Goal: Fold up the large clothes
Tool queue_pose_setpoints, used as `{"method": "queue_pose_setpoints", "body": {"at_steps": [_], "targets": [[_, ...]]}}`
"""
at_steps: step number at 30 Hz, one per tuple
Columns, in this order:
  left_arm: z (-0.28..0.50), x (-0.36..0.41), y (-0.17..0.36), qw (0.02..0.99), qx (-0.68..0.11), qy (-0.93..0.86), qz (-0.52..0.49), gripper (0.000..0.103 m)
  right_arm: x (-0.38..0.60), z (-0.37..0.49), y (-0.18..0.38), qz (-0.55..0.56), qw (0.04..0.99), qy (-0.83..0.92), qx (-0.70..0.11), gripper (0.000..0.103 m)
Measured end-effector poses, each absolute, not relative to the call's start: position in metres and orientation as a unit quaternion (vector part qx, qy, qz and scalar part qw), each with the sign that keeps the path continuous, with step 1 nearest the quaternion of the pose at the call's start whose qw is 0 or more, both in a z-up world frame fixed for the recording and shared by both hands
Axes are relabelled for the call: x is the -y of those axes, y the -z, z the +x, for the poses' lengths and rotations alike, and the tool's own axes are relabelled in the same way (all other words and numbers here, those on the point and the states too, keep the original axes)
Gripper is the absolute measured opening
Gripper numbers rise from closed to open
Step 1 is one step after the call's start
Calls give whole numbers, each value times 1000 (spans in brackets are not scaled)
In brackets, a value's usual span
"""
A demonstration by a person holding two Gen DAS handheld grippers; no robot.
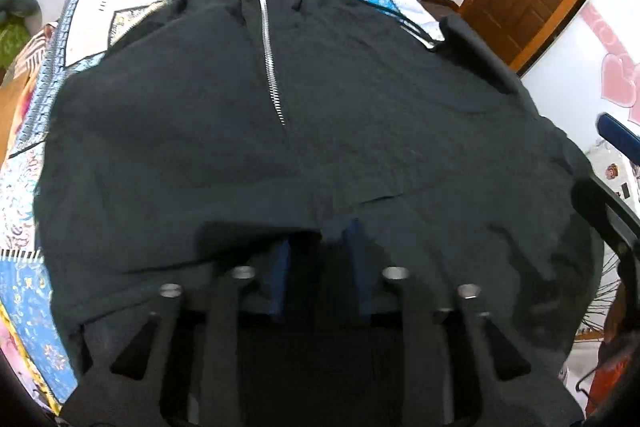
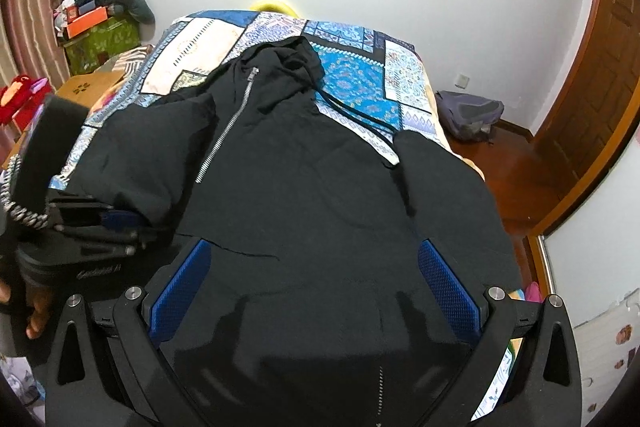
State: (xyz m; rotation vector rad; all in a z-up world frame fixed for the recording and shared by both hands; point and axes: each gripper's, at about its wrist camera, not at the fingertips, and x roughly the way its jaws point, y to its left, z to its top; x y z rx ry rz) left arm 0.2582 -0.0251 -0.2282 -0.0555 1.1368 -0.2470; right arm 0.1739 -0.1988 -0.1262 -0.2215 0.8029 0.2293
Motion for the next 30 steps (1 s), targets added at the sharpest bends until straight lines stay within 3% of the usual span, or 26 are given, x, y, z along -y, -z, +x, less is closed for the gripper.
{"method": "queue_pose_setpoints", "body": {"at_steps": [5, 15, 26, 30], "targets": [[229, -2, 198, 859, -499, 110, -33, 45, 179, 178, 118, -125, 912, -119, -373, 103], [190, -88, 144, 920, -393, -9, 8, 68, 103, 187, 111, -164, 897, -201, -358, 103], [166, -175, 157, 914, -396, -86, -7, 70, -2, 197, 159, -215, 842, -295, -397, 101], [163, -188, 169, 908, -407, -96, -16, 70, -33, 204, 185, -236, 816, -311, -426, 94]]}}
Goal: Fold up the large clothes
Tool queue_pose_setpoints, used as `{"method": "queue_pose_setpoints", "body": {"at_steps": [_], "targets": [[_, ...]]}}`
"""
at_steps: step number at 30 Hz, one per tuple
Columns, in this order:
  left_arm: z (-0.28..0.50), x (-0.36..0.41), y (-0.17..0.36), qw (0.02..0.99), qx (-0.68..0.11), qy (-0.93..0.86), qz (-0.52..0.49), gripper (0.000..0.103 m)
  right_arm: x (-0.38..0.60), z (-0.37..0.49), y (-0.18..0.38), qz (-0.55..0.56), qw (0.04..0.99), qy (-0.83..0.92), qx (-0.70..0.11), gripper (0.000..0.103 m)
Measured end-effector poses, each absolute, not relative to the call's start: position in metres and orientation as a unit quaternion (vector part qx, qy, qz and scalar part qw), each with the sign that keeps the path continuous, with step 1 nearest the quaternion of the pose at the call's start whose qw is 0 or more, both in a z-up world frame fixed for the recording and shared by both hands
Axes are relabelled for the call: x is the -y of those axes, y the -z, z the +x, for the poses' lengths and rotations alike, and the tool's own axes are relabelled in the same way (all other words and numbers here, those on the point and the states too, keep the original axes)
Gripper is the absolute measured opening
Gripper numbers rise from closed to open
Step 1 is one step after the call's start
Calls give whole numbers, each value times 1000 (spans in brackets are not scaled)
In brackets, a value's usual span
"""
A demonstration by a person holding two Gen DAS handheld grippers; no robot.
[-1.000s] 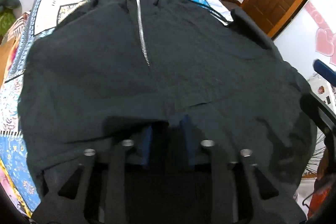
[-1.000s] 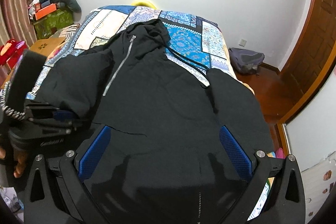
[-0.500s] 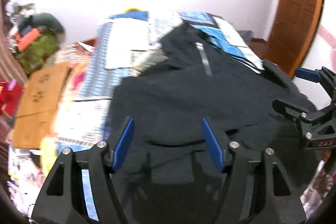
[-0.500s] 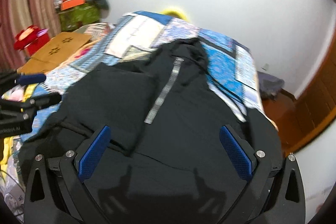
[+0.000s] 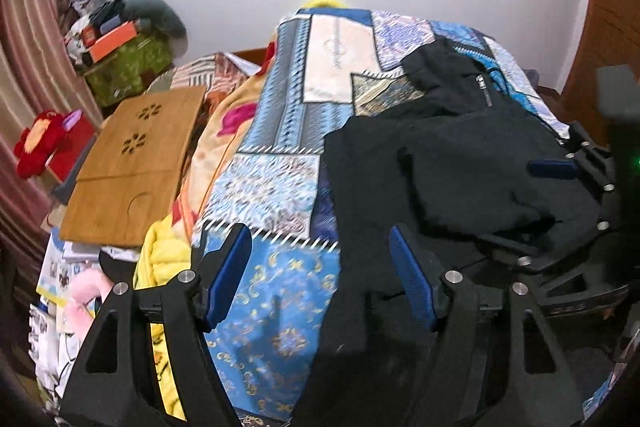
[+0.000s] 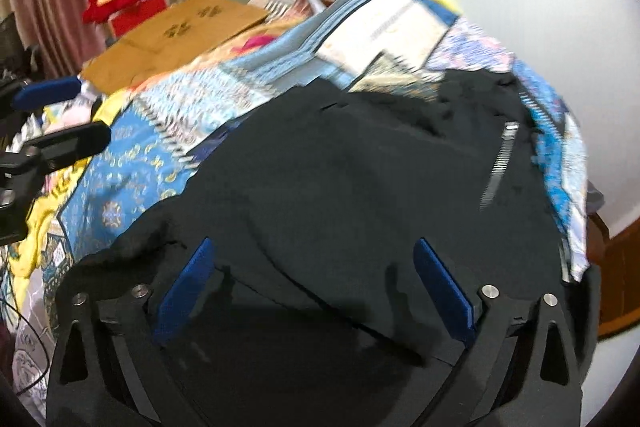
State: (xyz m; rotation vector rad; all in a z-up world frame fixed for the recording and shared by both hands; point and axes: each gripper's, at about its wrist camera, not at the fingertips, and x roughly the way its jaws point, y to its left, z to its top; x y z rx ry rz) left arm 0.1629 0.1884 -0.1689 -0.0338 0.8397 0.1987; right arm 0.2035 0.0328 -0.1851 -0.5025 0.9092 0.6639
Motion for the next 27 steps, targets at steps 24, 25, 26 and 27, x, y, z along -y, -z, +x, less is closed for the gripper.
{"method": "queue_pose_setpoints", "body": {"at_steps": [24, 25, 26, 27], "targets": [[174, -194, 199, 893, -437, -97, -43, 70, 22, 238, 132, -108, 866, -271, -406, 22], [175, -193, 199, 892, -438, -95, -48, 70, 32, 240, 124, -97, 872, -265, -401, 22], [177, -191, 200, 892, -440, -92, -56, 70, 44, 242, 116, -84, 878, -258, -394, 21], [178, -190, 200, 891, -440, -90, -62, 70, 55, 244, 108, -73, 884, -252, -387, 21]]}}
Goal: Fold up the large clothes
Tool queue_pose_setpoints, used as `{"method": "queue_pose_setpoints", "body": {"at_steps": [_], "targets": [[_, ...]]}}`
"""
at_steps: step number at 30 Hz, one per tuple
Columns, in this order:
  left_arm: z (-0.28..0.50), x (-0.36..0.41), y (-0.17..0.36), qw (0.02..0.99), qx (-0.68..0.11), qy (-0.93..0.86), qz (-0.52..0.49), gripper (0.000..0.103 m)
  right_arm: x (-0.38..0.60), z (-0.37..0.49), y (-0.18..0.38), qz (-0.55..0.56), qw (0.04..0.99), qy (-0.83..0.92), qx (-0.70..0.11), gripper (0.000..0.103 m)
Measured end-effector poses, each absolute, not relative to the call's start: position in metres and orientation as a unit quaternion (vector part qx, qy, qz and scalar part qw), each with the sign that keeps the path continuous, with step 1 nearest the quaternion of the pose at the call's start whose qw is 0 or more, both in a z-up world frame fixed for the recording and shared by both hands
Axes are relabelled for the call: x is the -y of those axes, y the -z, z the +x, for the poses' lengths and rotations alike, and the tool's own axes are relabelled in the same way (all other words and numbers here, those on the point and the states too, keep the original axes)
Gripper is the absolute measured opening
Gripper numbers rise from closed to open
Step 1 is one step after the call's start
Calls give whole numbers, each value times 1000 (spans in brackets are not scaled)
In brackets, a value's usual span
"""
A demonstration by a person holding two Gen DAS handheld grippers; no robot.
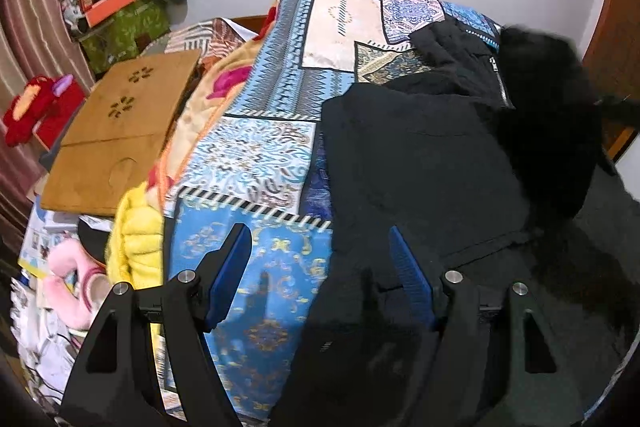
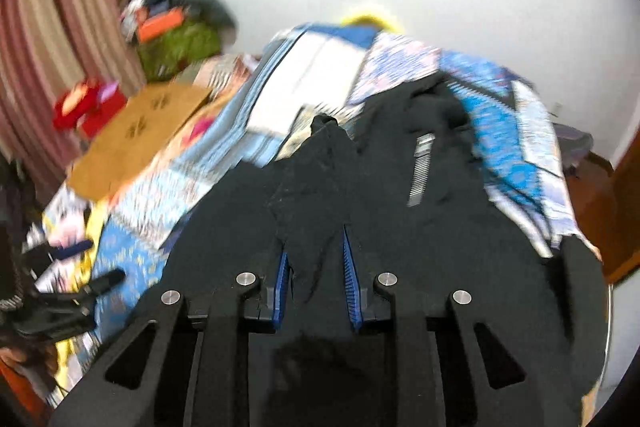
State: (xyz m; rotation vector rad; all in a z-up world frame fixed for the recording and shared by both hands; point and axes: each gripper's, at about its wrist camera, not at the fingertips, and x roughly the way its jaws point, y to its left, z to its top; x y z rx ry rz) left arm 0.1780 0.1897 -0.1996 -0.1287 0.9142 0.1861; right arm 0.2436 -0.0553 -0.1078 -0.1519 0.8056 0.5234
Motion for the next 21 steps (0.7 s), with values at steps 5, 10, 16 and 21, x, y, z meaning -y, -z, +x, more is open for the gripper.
{"method": "queue_pose_setpoints", "body": {"at_steps": [5, 10, 16, 21], "targets": [[186, -172, 198, 892, -440, -77, -71, 70, 103, 250, 87, -32, 901, -217, -374, 20], [192, -151, 197, 890, -447, -65, -61, 70, 141, 260, 101, 4, 898, -192, -397, 20], [190, -134, 196, 890, -449, -59, -52, 70, 174, 264, 136, 16, 885, -165, -435, 20], [187, -130, 198, 885, -458, -64, -49, 70, 196, 267, 169, 18, 860, -155, -485, 20]]}}
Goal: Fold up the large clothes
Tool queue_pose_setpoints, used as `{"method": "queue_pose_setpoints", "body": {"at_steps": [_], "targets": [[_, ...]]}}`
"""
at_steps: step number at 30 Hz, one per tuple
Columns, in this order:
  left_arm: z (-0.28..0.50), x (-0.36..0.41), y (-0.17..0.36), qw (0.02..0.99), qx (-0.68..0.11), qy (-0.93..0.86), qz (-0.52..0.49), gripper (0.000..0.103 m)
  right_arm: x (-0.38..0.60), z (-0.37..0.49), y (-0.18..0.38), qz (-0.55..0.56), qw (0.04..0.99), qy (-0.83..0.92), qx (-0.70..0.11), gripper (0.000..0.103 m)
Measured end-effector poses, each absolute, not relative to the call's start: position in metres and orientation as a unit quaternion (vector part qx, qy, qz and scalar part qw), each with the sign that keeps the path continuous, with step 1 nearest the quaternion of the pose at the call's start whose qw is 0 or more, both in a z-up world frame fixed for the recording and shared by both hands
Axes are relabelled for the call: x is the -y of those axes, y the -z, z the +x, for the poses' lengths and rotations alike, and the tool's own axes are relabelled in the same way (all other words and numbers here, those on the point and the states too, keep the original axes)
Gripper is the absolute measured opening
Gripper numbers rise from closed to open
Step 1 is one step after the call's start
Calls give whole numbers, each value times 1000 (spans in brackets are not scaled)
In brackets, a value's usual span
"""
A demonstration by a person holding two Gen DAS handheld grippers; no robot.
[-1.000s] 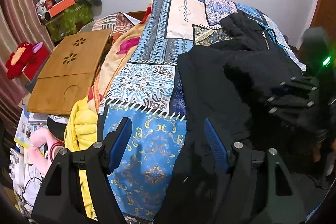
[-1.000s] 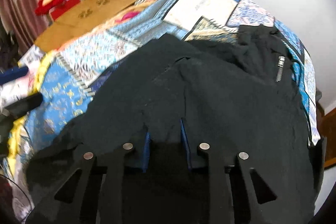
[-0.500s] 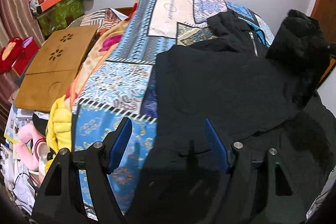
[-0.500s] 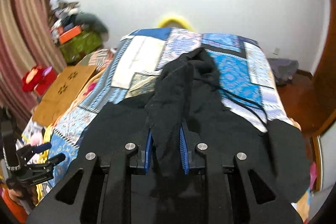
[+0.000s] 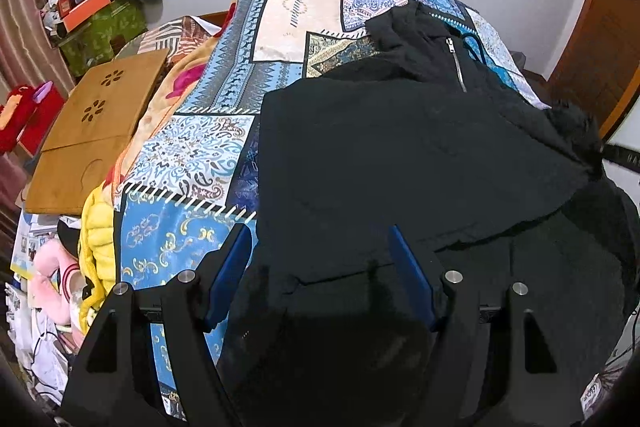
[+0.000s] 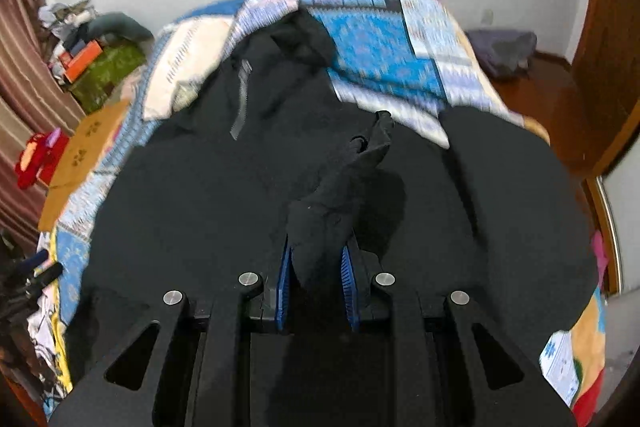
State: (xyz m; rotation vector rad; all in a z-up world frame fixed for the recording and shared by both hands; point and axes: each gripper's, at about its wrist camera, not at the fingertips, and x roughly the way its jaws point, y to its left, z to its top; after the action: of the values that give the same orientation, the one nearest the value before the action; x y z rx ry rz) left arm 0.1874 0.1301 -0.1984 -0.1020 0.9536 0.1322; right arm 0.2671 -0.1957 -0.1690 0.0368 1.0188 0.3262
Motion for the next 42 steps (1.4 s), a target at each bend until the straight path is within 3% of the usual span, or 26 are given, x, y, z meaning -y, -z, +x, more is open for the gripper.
{"method": "queue_pose_setpoints", "body": {"at_steps": [7, 17, 19, 21, 23, 31, 42], "targets": [[186, -123, 202, 881, -467, -64, -47, 70, 228, 266, 190, 77, 828, -148, -535, 27], [198, -95, 180, 891, -451, -38, -27, 70, 262, 244, 141, 61, 867, -119, -480, 29], [204, -88, 172, 896, -442, -35, -22, 70, 270, 240, 127, 52, 879, -111, -461, 39], [209, -81, 163, 902, -431, -31, -18, 70, 280, 236, 116, 52, 890, -97, -443, 69], [215, -74, 153, 907, -420, -24, -18, 70, 295, 233, 104, 65, 902, -83, -419, 74], [241, -40, 130, 921, -390, 11, -17, 73, 362, 239, 108, 163, 890, -45, -425, 75], [259, -4, 158, 905, -422, 47, -1, 73, 432, 256, 209, 338, 789, -4, -512, 75]]}}
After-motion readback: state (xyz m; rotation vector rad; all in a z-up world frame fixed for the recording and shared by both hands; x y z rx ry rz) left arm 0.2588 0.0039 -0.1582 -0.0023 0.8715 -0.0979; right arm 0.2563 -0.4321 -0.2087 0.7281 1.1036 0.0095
